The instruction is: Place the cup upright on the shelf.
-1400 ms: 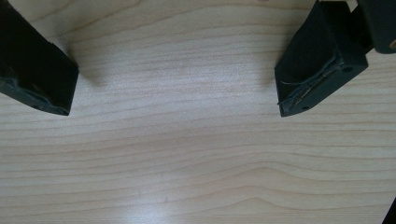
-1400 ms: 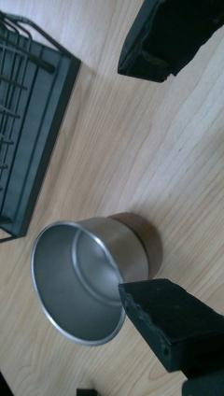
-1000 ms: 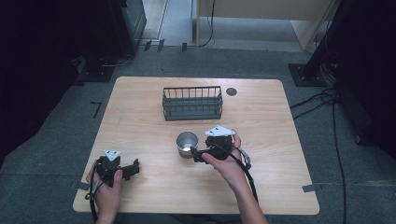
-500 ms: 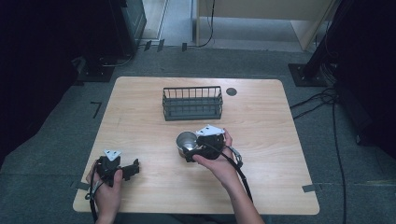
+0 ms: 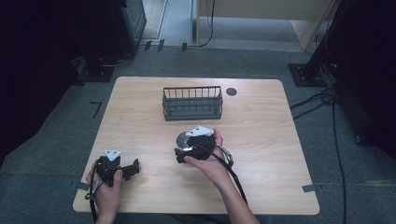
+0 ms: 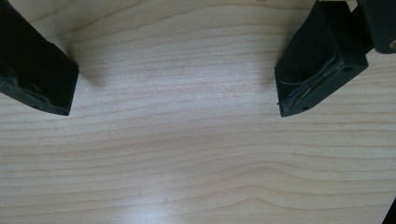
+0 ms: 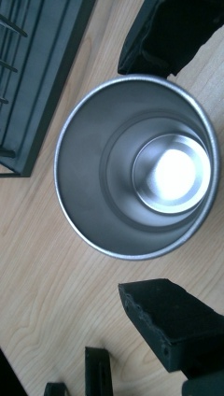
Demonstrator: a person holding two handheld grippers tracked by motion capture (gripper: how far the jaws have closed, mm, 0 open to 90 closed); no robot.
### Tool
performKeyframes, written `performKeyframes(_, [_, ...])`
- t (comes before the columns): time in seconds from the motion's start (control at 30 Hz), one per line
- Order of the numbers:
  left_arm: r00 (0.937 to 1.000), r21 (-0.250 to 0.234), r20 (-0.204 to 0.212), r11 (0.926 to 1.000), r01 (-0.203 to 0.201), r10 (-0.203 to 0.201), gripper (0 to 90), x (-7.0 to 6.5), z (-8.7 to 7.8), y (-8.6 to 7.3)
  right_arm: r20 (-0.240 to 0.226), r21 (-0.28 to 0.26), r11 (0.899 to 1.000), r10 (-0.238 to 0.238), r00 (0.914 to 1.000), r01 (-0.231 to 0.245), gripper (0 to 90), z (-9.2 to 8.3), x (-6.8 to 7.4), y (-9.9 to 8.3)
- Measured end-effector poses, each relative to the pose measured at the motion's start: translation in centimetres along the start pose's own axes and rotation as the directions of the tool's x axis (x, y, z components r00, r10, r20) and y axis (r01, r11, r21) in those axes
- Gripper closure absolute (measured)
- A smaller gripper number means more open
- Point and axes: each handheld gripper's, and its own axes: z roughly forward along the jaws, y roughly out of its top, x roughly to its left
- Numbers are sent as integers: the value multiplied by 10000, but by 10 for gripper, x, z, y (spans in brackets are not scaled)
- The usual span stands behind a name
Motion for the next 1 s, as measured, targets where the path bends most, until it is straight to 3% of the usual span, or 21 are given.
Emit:
performKeyframes(0.17, [10000,0,1,10000,-1,1,0,0,0,0,195,184,9996,-199,9996,195,1,8,2,-2])
performKeyframes(0.3, [10000,2,1,10000,-1,1,0,0,0,0,556,92,9985,-550,9969,546,130,12,6,-5])
performKeyframes(0.4, [10000,4,7,10000,-1,1,0,0,0,0,730,44,9982,-598,9955,597,156,12,7,-5])
performKeyframes(0.6, [10000,-4,3,10000,6,-6,0,0,0,0,839,-21,9965,-827,9930,832,168,12,6,-4])
performKeyframes(1.0, [10000,24,1,10000,-21,21,0,0,0,0,719,-414,9961,-747,9946,778,186,-2,0,6])
